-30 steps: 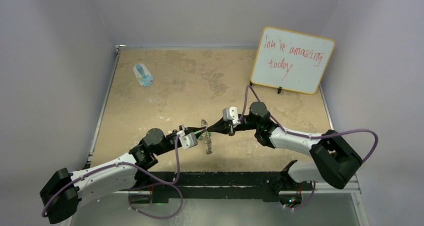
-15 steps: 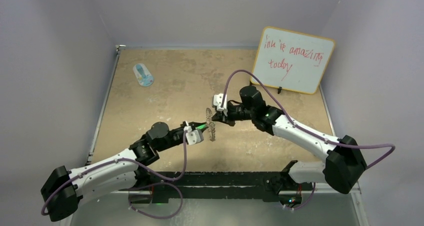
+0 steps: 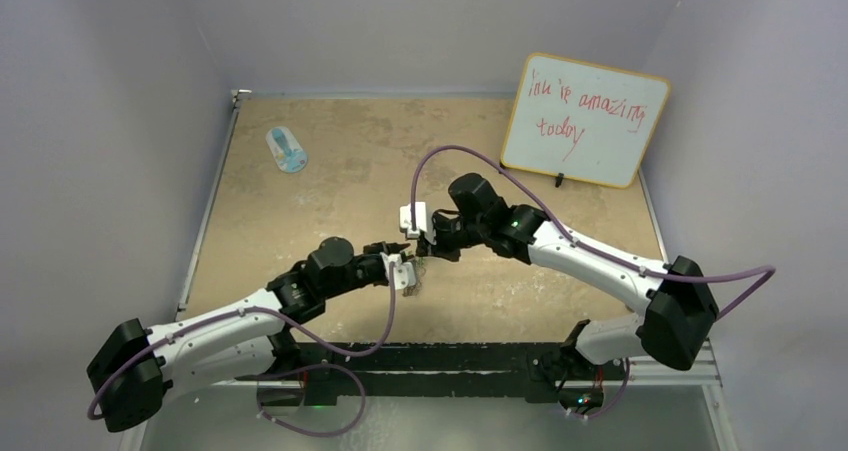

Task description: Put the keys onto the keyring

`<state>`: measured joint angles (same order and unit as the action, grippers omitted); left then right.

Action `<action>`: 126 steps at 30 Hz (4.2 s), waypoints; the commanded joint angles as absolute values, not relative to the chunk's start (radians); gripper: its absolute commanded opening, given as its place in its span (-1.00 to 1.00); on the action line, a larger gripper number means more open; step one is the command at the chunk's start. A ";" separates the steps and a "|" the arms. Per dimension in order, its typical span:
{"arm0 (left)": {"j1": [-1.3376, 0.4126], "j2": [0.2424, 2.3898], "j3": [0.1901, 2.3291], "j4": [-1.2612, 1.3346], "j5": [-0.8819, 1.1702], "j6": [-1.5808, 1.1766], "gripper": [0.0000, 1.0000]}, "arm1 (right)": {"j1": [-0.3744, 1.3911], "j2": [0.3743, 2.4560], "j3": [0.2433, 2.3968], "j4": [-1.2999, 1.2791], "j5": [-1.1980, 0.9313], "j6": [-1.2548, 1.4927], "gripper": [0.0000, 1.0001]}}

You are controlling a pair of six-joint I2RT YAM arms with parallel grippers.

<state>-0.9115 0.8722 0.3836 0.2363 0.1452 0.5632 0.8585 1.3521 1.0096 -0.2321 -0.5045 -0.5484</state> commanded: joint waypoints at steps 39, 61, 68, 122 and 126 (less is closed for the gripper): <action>-0.915 0.768 0.141 0.857 0.217 0.319 -1.00 | 0.695 1.161 0.762 0.233 -0.824 -0.391 -0.04; -0.913 0.779 0.146 0.834 0.263 0.327 -1.00 | 0.695 1.233 0.802 0.297 -1.002 -0.385 -0.44; -0.913 0.781 0.149 0.830 0.267 0.327 -1.00 | 0.695 1.219 0.786 0.306 -0.999 -0.378 -0.82; -0.914 0.767 0.140 0.850 0.279 0.316 -1.00 | 0.735 1.107 0.454 0.730 -0.700 -0.353 0.02; -0.914 0.763 0.141 0.848 0.282 0.316 -1.00 | 0.735 1.101 0.457 0.767 -0.733 -0.336 0.00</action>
